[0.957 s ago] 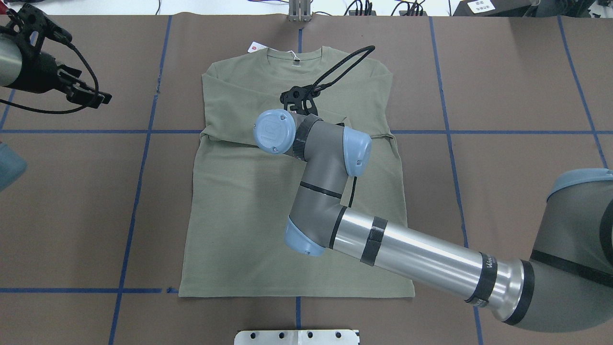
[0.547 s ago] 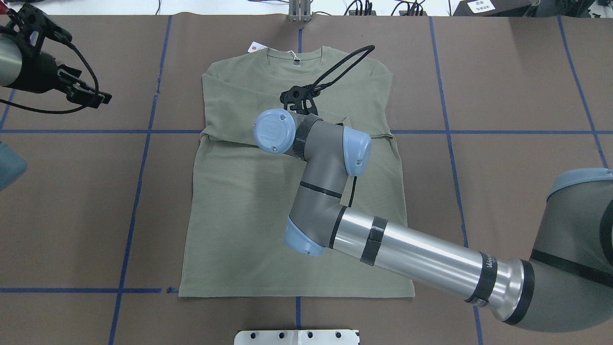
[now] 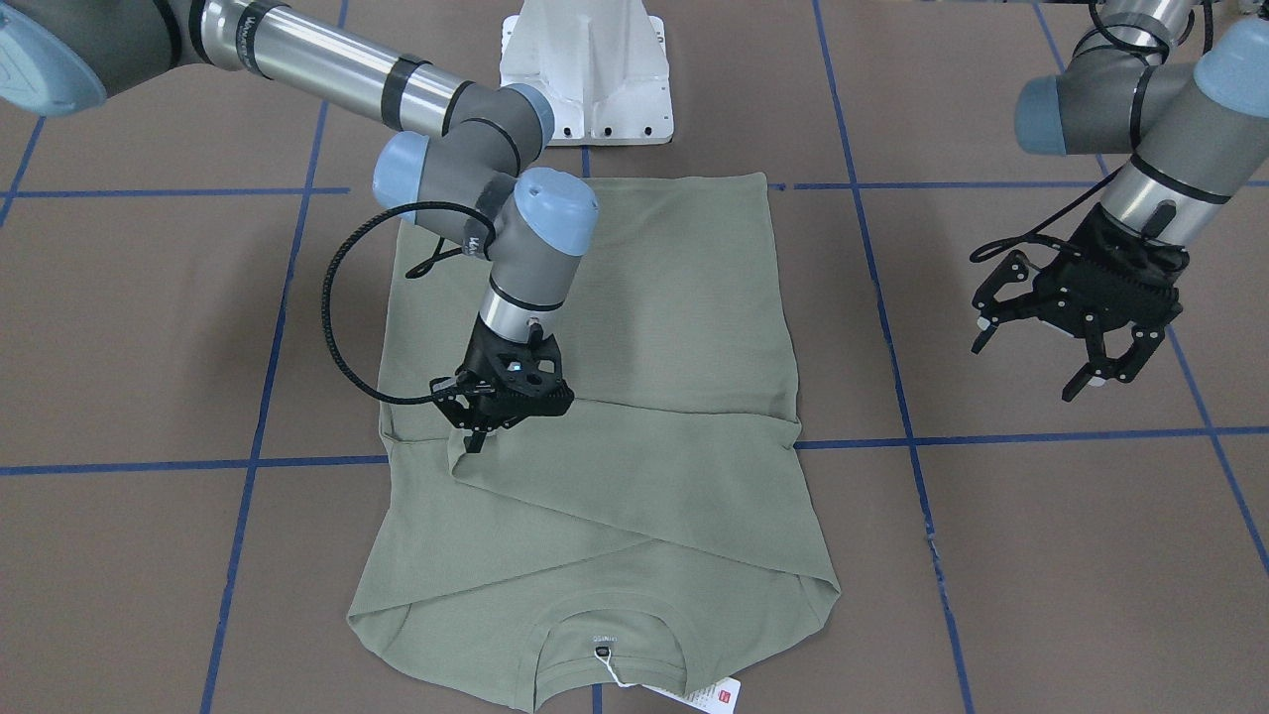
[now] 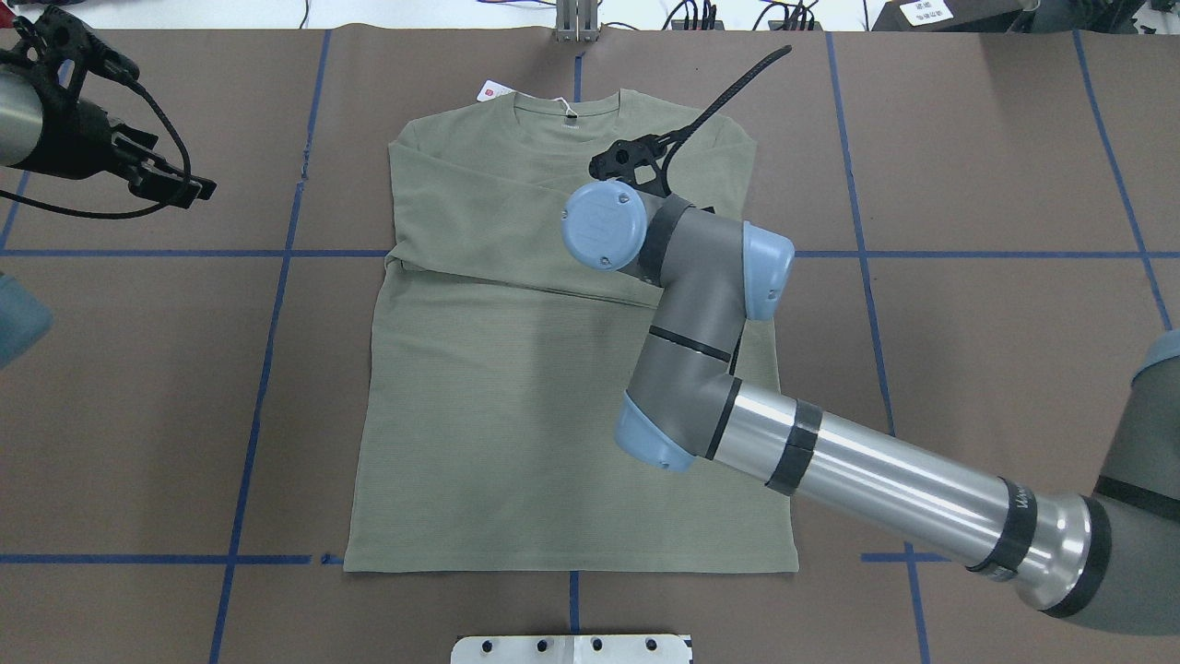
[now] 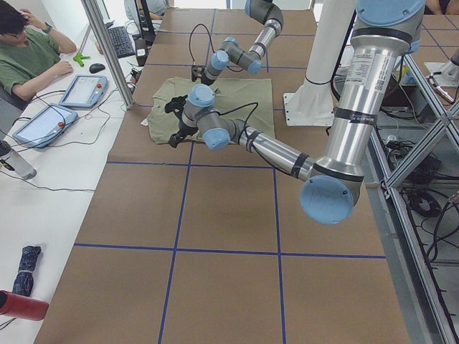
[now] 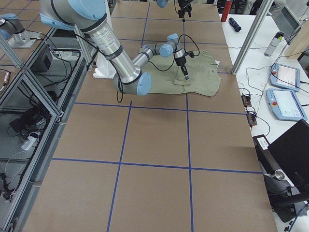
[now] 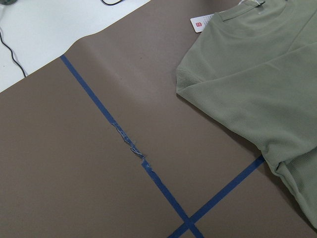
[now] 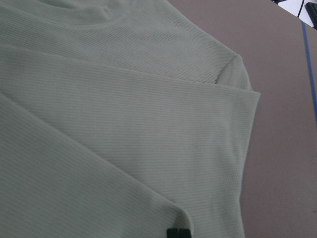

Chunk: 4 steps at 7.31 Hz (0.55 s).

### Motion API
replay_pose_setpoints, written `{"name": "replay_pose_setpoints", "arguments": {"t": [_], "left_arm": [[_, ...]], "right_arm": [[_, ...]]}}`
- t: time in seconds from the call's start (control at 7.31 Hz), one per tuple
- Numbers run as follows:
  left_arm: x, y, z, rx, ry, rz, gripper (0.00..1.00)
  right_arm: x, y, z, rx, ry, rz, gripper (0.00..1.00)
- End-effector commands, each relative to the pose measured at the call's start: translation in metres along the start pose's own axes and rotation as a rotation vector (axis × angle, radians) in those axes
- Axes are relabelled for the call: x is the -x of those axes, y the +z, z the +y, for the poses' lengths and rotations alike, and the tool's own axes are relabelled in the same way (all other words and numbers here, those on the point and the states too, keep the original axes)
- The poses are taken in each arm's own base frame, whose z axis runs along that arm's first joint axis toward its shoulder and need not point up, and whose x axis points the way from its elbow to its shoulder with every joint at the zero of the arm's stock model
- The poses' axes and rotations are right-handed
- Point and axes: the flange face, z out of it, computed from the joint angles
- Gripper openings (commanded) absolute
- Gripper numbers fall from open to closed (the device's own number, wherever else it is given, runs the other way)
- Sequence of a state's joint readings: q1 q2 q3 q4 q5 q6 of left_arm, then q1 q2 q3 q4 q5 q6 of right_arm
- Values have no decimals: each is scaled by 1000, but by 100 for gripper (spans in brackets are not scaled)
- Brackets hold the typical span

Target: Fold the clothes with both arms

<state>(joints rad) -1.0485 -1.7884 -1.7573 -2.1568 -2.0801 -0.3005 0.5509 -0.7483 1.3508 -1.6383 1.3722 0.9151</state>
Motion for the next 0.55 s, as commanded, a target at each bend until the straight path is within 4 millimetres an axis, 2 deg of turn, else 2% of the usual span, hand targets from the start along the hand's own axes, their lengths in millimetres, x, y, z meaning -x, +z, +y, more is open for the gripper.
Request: {"name": "replay_pose_setpoints", "arguments": {"t": [0.0,0.41], "left_arm": [[-1,0,0,0,1,1,100],[-1,-1,-1,-3,2,2,100]], "right_arm": [[-37,19,13,1,-43,17,0],[-56,37,16,-4,-114,30,0]]}}
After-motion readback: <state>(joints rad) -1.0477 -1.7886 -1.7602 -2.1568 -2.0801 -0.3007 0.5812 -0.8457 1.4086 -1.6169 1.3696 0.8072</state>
